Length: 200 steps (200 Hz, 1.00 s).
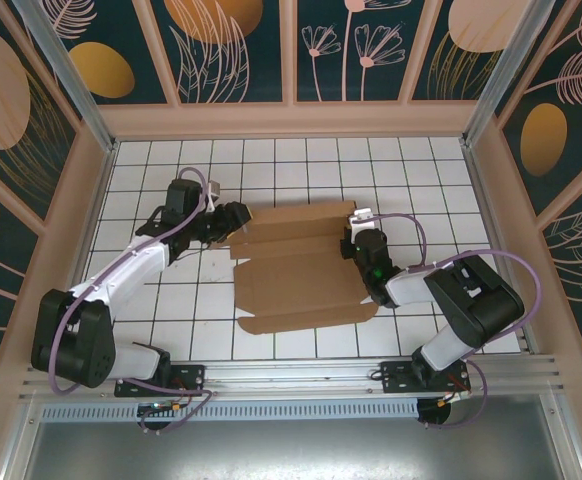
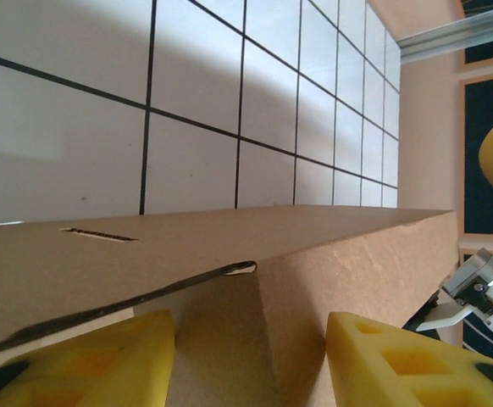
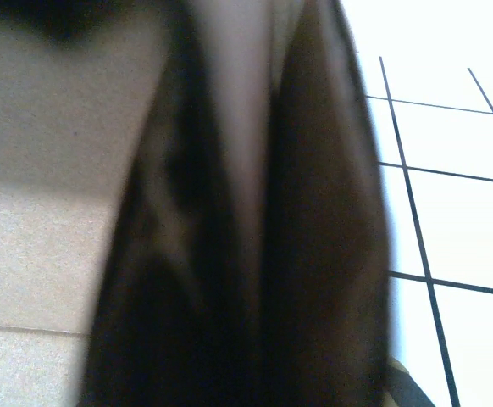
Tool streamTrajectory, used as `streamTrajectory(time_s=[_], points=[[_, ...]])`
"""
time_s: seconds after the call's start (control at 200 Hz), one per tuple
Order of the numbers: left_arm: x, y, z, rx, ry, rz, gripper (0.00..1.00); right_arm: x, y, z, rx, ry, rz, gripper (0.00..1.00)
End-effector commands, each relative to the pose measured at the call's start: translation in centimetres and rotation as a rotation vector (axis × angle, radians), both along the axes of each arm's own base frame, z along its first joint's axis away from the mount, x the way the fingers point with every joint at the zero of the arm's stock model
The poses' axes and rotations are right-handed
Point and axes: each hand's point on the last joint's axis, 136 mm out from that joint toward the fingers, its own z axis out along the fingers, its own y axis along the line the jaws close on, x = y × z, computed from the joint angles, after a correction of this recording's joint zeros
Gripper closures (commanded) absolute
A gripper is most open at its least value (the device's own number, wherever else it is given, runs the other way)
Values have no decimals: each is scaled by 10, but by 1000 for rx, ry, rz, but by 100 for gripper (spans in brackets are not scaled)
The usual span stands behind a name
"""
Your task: Fold the paper box
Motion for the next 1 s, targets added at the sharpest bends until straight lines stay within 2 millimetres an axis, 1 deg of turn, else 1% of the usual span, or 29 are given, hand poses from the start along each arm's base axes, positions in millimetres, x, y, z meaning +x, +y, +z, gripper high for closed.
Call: streamTrajectory(time_s=[0.0,0.15,0.19,0.335,0.425,0.48,0.52,0.576,0.616,0.656,0.731,0.786,0.841,0.891,0.931,0.996], points=[[10,-9,21,-124,-100,7,55,2,8,9,36,-20,11,100],[8,-16,38,-251,-182,3,67,2,9,12,44,-19,12,100],[7,-16,40,-275,-192,2,70,2,9,12,45,-17,13,100],[6,-17,41,-312,-212,-4,81,2,9,12,49,-13,11,100],[7,-17,42,-310,-219,0,90,2,8,13,51,-15,8,100],[7,-16,39,-301,-212,4,95,2,8,13,49,-13,7,100],[8,-15,37,-296,-209,8,97,2,9,14,48,-12,8,100],[8,-14,34,-292,-200,12,97,2,8,14,46,-9,3,100],[9,-13,32,-284,-195,19,94,3,7,13,44,-4,-2,100],[10,-10,29,-268,-186,29,86,3,6,14,41,1,-8,100],[13,-2,27,-210,-186,51,67,4,3,15,35,13,-30,100],[15,9,26,-142,-193,78,59,5,0,16,26,25,-47,100],[17,20,28,-49,-212,106,57,5,-3,19,19,30,-65,100],[17,30,33,16,-247,129,56,5,-6,20,18,39,-79,100],[16,38,33,73,-263,149,58,6,-8,20,17,50,-86,100],[14,52,27,177,-262,174,64,5,-10,19,15,62,-93,100]])
